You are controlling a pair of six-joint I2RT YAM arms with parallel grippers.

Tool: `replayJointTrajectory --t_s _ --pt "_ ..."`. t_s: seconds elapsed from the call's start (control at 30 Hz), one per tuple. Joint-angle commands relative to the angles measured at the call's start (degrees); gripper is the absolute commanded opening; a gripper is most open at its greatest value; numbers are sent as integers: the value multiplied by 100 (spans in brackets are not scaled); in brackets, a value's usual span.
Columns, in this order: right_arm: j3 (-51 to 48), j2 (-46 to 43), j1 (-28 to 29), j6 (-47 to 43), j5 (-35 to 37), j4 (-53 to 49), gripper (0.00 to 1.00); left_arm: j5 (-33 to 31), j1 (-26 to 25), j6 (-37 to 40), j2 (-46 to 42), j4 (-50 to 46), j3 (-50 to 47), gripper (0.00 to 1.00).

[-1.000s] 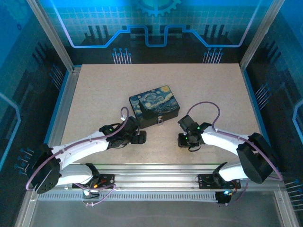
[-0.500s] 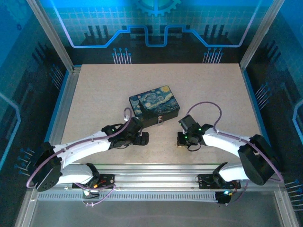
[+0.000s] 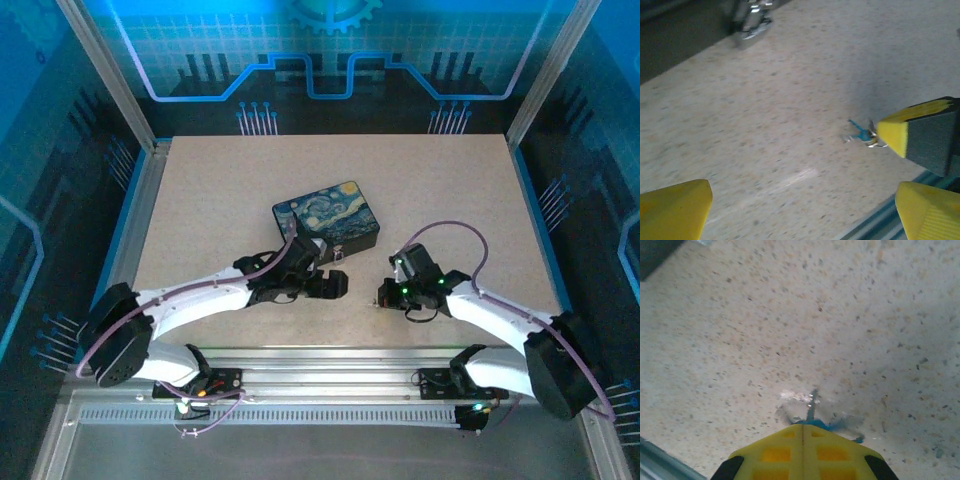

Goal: Unlock the padlock with the key

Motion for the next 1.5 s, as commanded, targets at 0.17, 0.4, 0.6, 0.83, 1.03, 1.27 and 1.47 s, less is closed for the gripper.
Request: replayJointTrajectory --t_s 0.17,0.4,0.6,0.83,1.03,1.27,1.47 --pt "-39 -129 -236 109 -431 75 0 892 -86 -568 682 1237 73 85" --pt "-65 -191 -328 131 -544 104 0 909 -84 -840 884 1490 38 80" --pt "-171 102 -499 -267 -170 -236 5 414 -44 -666 636 915 59 82" --pt "-206 -40 -726 -526 50 -565 27 31 92 -356 128 260 61 85" --pt "-107 -185 -737 -728 -25 -757 40 -94 165 -249 -77 61 -1 85" --pt "42 144 -309 -822 423 -922 48 -153 161 -209 -130 25 -62 85" --pt "234 618 9 -686 779 -732 47 -167 164 -191 -134 -1 -92 86"
